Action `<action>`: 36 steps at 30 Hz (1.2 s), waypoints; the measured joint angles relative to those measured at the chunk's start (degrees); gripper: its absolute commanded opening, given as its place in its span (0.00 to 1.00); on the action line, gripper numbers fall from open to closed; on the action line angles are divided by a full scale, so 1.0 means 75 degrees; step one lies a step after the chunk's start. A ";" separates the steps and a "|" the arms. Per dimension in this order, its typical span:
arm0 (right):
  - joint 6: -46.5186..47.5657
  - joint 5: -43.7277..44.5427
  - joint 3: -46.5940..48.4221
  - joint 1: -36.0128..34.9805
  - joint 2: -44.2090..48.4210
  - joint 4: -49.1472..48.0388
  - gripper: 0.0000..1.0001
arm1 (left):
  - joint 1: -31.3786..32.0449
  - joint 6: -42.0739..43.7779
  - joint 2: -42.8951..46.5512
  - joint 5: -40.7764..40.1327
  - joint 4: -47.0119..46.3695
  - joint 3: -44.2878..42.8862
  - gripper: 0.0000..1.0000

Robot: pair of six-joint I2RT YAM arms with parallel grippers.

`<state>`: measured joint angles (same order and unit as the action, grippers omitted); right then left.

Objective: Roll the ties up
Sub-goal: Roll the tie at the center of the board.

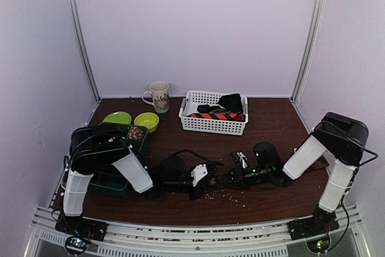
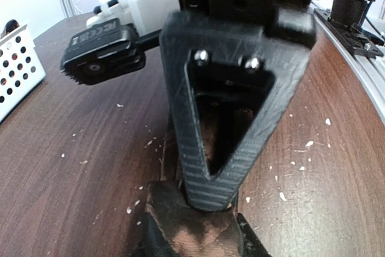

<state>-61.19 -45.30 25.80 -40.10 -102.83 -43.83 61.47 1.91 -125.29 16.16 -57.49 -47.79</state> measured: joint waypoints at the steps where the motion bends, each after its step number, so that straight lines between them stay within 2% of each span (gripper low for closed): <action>1: 0.0020 0.0041 -0.0029 0.0000 0.0102 0.0117 0.35 | 0.0006 0.0058 0.0064 0.0006 0.0114 0.0006 0.28; 5: 0.0411 0.0391 0.0047 -0.0038 0.0930 0.1259 0.43 | 0.0006 0.0385 0.0574 0.0015 0.1186 0.0035 0.27; 9: 0.0784 0.0691 0.0592 -0.0233 0.1504 0.2157 0.42 | 0.0006 0.0621 0.1052 -0.0003 0.2299 0.0032 0.26; 14: 0.0906 0.0766 0.1198 -0.0577 0.1288 0.2445 0.39 | 0.0006 0.0740 0.1285 0.0009 0.3351 -0.0242 0.27; 21: 0.0927 0.0868 0.1562 -0.0848 0.0624 0.2798 0.35 | 0.0003 0.0752 0.1309 0.0029 0.3858 -0.0466 0.27; 36: 0.1341 0.1513 0.1547 -0.1003 0.1268 0.4255 0.35 | 0.0003 0.0761 0.1320 0.0052 0.4083 -0.0571 0.27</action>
<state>-51.13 -33.95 37.41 -47.62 -93.32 -11.92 61.49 7.62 -115.39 16.56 -26.87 -52.07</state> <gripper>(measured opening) 0.345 0.275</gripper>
